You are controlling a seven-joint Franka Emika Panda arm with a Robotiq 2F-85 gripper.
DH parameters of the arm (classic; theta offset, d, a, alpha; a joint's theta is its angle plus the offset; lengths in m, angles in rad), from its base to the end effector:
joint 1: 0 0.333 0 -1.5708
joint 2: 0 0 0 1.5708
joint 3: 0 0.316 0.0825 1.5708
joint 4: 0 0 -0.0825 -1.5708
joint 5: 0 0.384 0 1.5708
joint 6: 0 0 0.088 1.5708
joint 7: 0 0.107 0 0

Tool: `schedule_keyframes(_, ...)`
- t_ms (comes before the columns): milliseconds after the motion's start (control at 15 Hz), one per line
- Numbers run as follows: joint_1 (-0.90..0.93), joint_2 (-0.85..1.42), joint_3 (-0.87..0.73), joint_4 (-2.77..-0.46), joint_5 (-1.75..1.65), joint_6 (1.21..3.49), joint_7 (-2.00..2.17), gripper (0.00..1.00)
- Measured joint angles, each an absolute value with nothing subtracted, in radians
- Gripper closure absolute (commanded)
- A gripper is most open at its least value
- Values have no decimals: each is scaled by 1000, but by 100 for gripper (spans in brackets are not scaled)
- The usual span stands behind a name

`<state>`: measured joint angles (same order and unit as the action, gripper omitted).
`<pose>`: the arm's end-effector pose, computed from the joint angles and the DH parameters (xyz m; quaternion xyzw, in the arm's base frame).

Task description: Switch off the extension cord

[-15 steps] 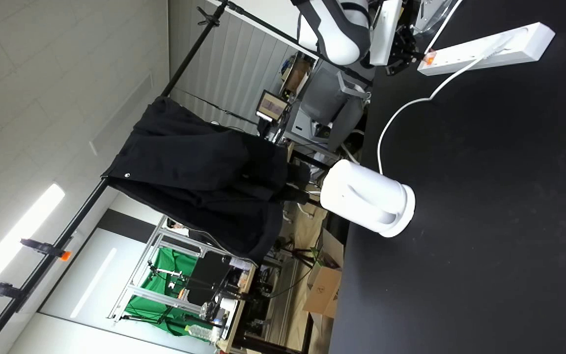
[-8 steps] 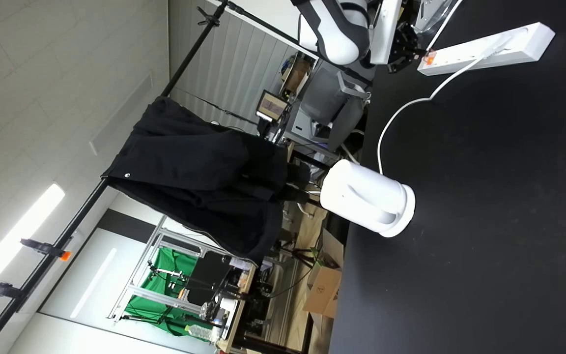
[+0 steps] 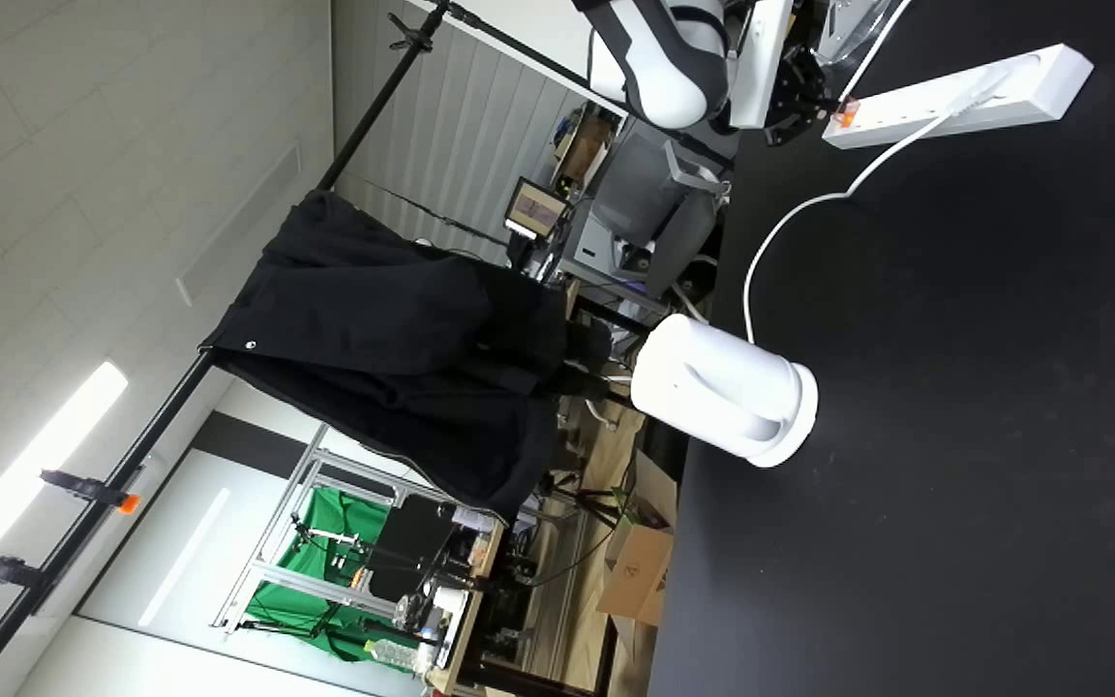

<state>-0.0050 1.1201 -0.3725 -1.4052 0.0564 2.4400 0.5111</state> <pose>0.6697 -0.2160 0.0527 0.9220 -0.3567 0.0010 0.1506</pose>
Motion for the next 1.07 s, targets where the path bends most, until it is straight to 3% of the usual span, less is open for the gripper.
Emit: schedule_keyframes(1067, -28, 1124, -342, -1405, 59, 2439, 511, 100)
